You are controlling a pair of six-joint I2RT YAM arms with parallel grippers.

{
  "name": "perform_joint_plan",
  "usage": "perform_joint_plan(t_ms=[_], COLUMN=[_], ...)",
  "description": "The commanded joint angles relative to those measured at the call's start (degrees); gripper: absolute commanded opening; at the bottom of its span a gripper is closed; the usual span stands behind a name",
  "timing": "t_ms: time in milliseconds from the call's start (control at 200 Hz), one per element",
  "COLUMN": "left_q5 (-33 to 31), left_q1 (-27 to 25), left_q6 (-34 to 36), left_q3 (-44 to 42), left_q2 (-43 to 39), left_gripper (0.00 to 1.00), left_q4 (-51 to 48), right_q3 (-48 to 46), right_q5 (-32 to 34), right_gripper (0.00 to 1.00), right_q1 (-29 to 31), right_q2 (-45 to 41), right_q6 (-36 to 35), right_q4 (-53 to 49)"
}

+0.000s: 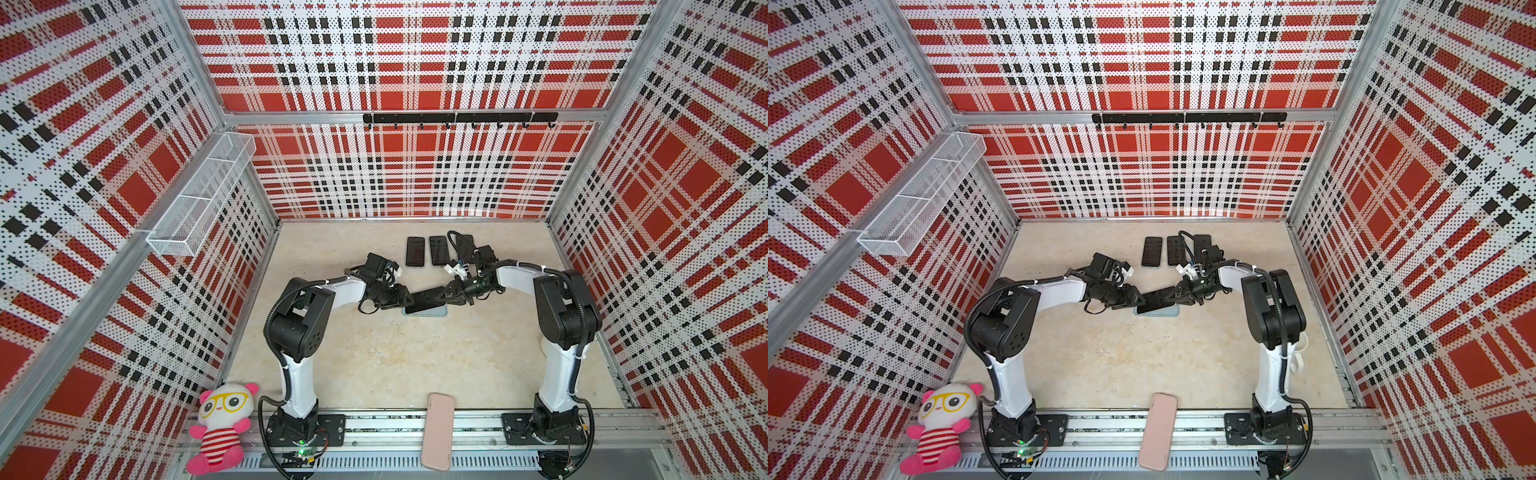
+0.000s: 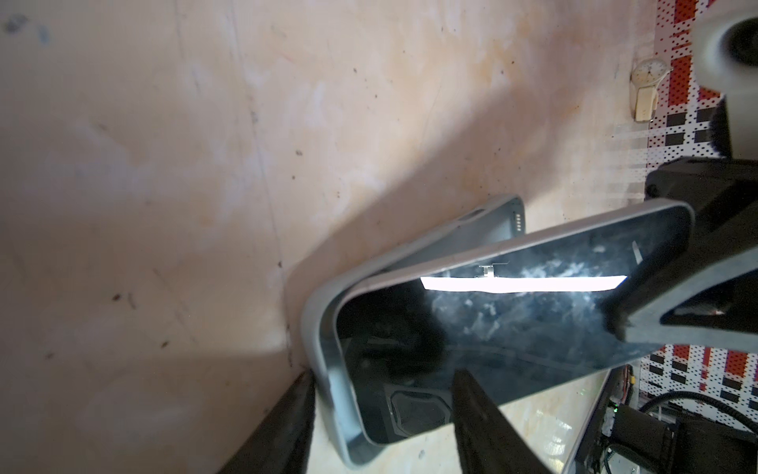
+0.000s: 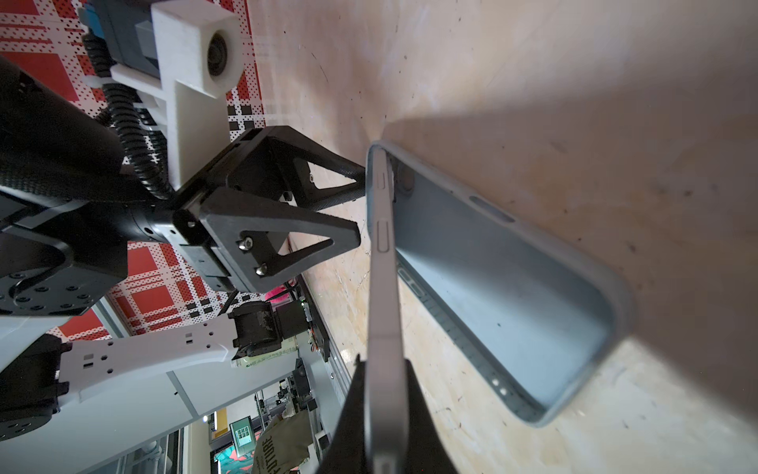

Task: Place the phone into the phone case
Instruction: 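Grasp the case edge with the left gripper while the right tilts the phone in, then lower the phone into the case with the right gripper while the left holds it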

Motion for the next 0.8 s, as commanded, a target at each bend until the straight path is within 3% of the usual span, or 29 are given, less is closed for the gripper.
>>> perform_joint_plan(t_ms=[0,230,406,676,797], left_q5=[1.16,1.33,0.38,-9.42,-10.89], left_q1=[-0.52,-0.51,-0.55,-1.15,-1.37], left_q6=[-0.08,-0.04,-0.12,2.9,3.48], left_q3=[-1.1,-1.11,-1.07,0.82,1.16], left_q2=[1.54,1.3,0.82,-0.36,-0.34], left_gripper=[0.56,0.56,0.57,0.56,0.56], left_q4=[0.24,0.43,0.22,-4.71,-5.46], right_q3=[-1.16,-2.42,-1.38,5.29,8.03], right_q5=[-0.56,-1.35,-0.72,7.93,12.4], right_gripper=[0.0,0.04,0.12,0.26,0.31], right_q1=[0.68,1.11,1.12,0.96,0.78], right_q2=[1.51,2.07,1.79,0.09,-0.28], right_q6=[1.24,3.53,2.45,-4.92,-7.22], right_q4=[3.98,7.85,5.73,-8.66,-13.95])
